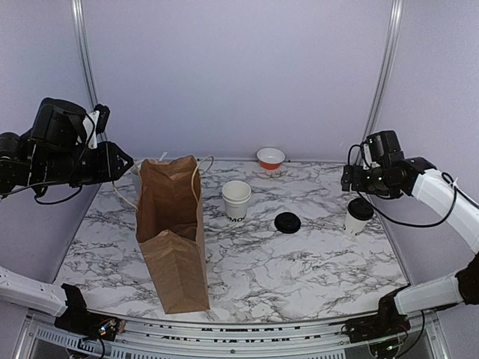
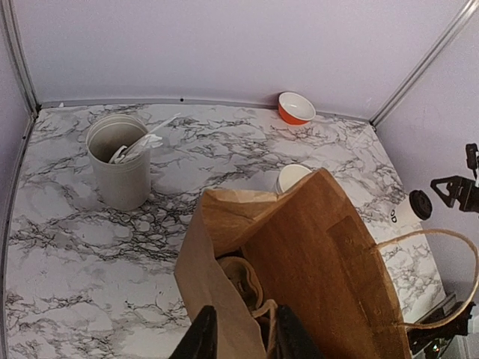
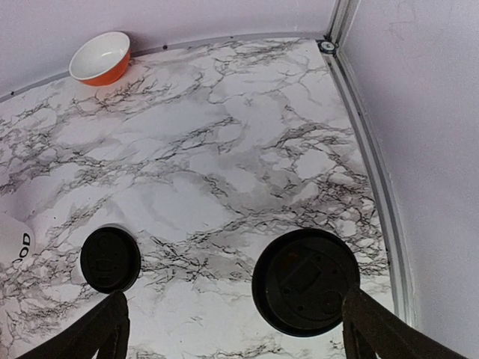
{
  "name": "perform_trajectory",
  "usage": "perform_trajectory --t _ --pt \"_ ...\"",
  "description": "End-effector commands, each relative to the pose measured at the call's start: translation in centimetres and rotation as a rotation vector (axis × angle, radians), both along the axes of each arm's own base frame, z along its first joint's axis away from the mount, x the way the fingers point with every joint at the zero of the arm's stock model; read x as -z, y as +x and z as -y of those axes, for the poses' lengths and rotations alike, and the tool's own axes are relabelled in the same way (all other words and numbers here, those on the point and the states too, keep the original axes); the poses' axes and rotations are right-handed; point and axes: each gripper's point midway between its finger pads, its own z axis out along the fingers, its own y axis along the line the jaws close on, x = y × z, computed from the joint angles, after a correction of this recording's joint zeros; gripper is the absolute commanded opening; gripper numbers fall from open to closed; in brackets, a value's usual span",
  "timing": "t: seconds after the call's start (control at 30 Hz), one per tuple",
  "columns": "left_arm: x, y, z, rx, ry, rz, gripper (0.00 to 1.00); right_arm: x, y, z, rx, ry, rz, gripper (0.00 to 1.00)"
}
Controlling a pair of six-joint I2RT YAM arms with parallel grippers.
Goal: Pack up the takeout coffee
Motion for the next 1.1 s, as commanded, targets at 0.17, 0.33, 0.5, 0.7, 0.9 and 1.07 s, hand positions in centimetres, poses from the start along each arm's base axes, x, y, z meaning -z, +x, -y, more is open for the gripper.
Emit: perform_trajectory --t 0.17,0.33,0.5,0.7,0.9,1.07 --pt "-0.5 -1.2 2.1 0.142 -0.035 -0.031 0.2 0.0 -1.1 3.0 0.073 -0.017 -0.004 0.96" --pt "-1.1 -1.4 2.8 0.177 -0.049 -0.032 0.29 1.0 -1.5 4.5 0.107 0.004 -0.028 0.96" --pt "-2.3 -1.9 2.4 0.19 -0.066 -0.018 0.27 1.5 -1.8 5.2 0.12 -0.002 -0.041 0.96" --pt "-1.6 -2.4 0.8 0.159 -0.02 -0.035 0.22 2.0 -1.7 5.2 0.121 -0.006 -0.055 0.96" --pt "-1.0 -3.0 1.2 0.199 -0.012 -0.061 0.1 2.2 -1.6 5.4 0.13 -0.01 -0.061 0.96" --pt "-1.7 -2.6 2.2 0.23 -0.012 -0.043 0.0 2.8 -1.7 5.6 0.136 -0.011 -0.078 0.96"
